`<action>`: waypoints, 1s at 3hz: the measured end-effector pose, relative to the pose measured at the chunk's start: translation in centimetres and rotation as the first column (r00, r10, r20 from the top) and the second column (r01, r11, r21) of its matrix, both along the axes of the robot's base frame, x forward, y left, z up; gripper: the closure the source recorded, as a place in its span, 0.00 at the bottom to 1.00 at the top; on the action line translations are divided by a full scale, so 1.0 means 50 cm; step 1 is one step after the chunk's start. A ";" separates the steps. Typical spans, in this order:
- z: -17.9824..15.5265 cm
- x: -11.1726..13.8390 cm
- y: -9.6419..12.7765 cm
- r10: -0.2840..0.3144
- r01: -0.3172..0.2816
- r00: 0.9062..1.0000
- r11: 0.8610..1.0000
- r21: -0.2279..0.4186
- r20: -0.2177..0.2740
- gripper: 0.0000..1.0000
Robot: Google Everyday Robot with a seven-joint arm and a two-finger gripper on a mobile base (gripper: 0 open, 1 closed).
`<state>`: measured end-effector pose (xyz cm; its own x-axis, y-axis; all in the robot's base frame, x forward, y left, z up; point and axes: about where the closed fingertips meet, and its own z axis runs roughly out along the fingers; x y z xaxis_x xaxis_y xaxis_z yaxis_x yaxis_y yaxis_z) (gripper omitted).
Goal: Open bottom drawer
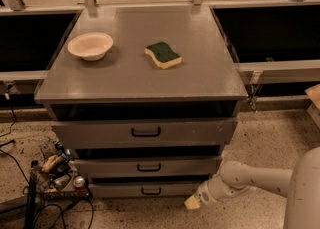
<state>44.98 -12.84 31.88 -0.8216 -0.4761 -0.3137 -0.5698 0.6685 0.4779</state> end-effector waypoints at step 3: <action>-0.029 0.060 -0.005 -0.047 0.046 0.999 0.998 0.051 0.020 0.82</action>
Offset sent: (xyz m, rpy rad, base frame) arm 0.0435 -0.0079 -0.0195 0.0741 -0.0336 -0.0701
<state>48.01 -13.10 30.43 -0.8353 -0.4207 -0.3538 -0.5491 0.6699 0.4998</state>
